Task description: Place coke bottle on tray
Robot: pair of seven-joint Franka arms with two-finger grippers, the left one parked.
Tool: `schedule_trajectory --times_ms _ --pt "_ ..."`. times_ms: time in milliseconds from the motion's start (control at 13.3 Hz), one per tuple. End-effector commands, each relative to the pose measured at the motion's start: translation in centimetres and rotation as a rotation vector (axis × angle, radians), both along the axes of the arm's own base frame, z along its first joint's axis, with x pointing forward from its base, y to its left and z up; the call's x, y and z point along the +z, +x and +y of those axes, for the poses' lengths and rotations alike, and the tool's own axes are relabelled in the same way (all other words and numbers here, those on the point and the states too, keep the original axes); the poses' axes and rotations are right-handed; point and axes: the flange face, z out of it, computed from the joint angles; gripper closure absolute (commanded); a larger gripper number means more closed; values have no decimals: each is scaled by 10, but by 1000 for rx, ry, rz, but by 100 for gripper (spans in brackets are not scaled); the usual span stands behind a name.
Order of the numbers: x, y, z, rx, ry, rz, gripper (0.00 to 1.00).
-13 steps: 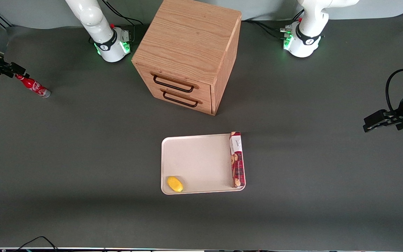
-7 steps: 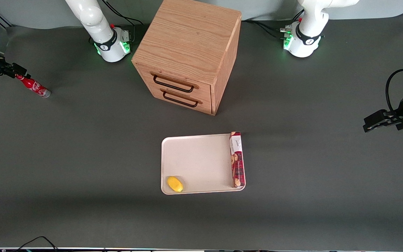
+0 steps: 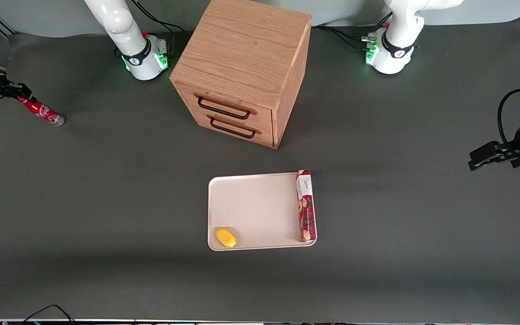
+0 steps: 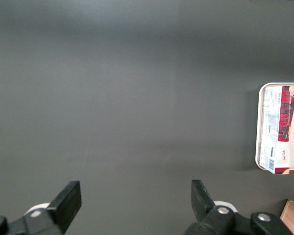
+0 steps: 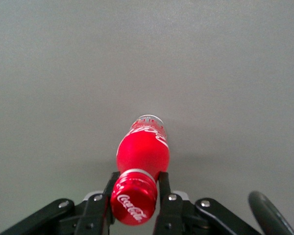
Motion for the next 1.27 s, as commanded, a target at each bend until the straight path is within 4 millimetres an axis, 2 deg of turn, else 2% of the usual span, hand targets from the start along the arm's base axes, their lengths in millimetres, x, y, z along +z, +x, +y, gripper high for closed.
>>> schedule_trajectory --times_ms 0,150,225,525,825,1050,1125,1200 --pt "1 -2 -1 13 5 -24 100" --pt "14 5 5 34 15 -21 100" --pt "25 16 11 58 13 -20 100" --pt "87 48 31 132 3 -15 100" --pt "177 83 39 207 -25 -15 100" --pt "269 88 53 243 -64 2 100" --pt "295 84 56 248 -63 27 100" --pt "309 82 60 250 -56 38 100"
